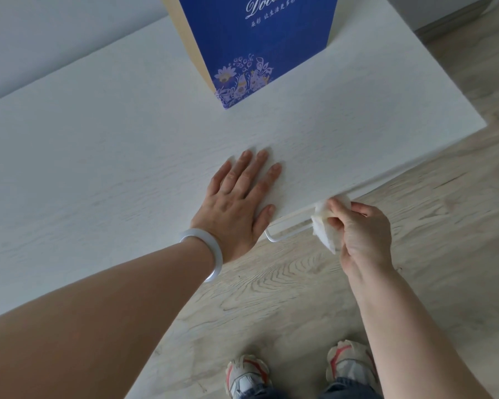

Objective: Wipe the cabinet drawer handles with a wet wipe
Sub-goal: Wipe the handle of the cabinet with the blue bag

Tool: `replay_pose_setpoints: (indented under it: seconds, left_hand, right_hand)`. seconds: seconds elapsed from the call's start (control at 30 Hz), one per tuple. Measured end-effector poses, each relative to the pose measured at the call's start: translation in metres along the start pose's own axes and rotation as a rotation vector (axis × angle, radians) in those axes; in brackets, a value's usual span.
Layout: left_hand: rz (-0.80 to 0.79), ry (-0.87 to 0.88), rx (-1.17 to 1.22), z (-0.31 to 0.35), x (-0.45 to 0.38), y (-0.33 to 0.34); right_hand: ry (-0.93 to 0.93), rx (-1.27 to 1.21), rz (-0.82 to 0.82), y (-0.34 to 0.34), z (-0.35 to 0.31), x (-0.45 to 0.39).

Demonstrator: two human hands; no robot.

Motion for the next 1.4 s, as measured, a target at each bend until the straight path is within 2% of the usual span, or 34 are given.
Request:
replay_pose_setpoints:
  seconds: [0.13, 0.37, 0.57, 0.67, 0.8, 0.9, 1.13, 1.4]
  left_hand:
    - [0.003, -0.002, 0.002, 0.000, 0.000, 0.000]
    - [0.010, 0.000, 0.002, 0.000, 0.000, 0.000]
    - [0.019, 0.003, 0.008, 0.001, 0.000, -0.002]
    - [0.020, 0.002, 0.010, 0.001, 0.000, -0.003]
    - [0.014, 0.001, 0.008, 0.000, 0.000, -0.001]
    - [0.016, -0.003, 0.002, -0.001, 0.000, 0.000]
    - [0.023, 0.004, 0.015, 0.001, 0.000, -0.002]
    - [0.031, 0.004, 0.004, -0.001, 0.000, -0.001]
  right_hand:
    - [0.045, -0.018, -0.011, 0.007, 0.009, 0.008]
    - [-0.062, 0.118, -0.001, 0.018, 0.009, 0.014]
    - [-0.202, 0.226, 0.177, 0.004, 0.011, 0.039]
    - [-0.182, 0.228, 0.179, 0.006, 0.007, 0.035]
    - [-0.120, 0.220, 0.100, 0.012, -0.003, 0.018]
    - [-0.143, 0.236, 0.148, 0.008, 0.014, 0.038]
    - [-0.057, 0.017, 0.098, 0.017, 0.034, 0.048]
    - [-0.038, -0.035, 0.150, 0.007, 0.014, 0.028]
Point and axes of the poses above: each hand's wrist, its own x-axis away from the middle knuckle, its own y-axis out of the palm, z = x × y, the point moved 10 cm from there along -x, towards the middle knuckle, and after that the axes turned 11 degrees about -z, right-handed, at the moved point
